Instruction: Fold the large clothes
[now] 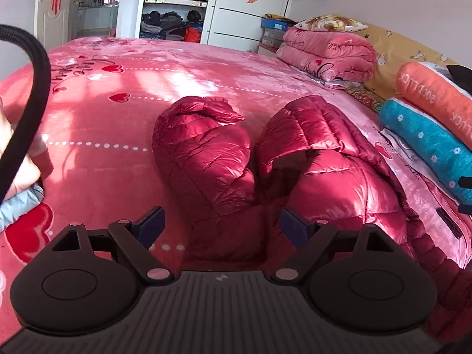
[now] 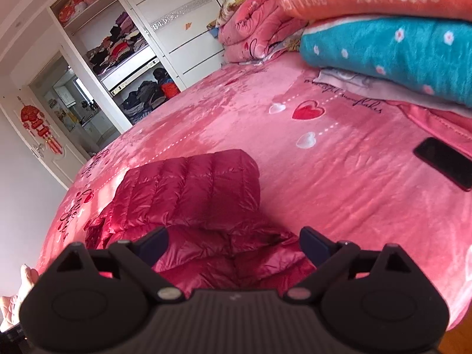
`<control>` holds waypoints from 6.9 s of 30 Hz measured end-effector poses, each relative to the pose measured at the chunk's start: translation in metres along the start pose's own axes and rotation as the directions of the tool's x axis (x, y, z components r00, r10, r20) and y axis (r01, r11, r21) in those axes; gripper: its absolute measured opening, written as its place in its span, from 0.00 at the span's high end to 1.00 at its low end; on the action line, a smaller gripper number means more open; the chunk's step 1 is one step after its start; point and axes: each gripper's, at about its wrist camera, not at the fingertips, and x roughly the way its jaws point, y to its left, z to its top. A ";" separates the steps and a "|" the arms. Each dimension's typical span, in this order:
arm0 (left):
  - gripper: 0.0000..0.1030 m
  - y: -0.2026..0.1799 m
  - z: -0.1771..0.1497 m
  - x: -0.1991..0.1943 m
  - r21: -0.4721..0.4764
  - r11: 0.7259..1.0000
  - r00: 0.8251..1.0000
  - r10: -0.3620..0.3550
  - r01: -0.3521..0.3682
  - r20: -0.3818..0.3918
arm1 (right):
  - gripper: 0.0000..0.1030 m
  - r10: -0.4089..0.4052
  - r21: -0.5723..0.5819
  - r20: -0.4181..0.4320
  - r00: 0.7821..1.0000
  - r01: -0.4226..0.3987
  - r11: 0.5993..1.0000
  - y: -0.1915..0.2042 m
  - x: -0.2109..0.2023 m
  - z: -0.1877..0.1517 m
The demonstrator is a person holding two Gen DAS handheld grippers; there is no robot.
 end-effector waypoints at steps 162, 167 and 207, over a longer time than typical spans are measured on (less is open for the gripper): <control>0.65 0.053 -0.145 -0.154 -0.158 0.987 0.995 0.018 -0.033 -0.098 | 0.85 0.104 0.098 -0.092 0.990 -0.095 0.991 0.012 -0.078 -0.124; 0.37 0.052 -0.141 -0.171 -0.132 0.989 0.996 0.065 -0.072 -0.053 | 0.71 0.067 0.126 -0.058 0.996 -0.060 0.990 0.000 -0.095 -0.121; 0.00 0.025 -0.092 -0.022 -0.085 0.995 0.998 0.058 -0.060 -0.029 | 0.06 0.074 -0.698 0.098 0.992 0.015 0.716 0.241 0.180 -0.037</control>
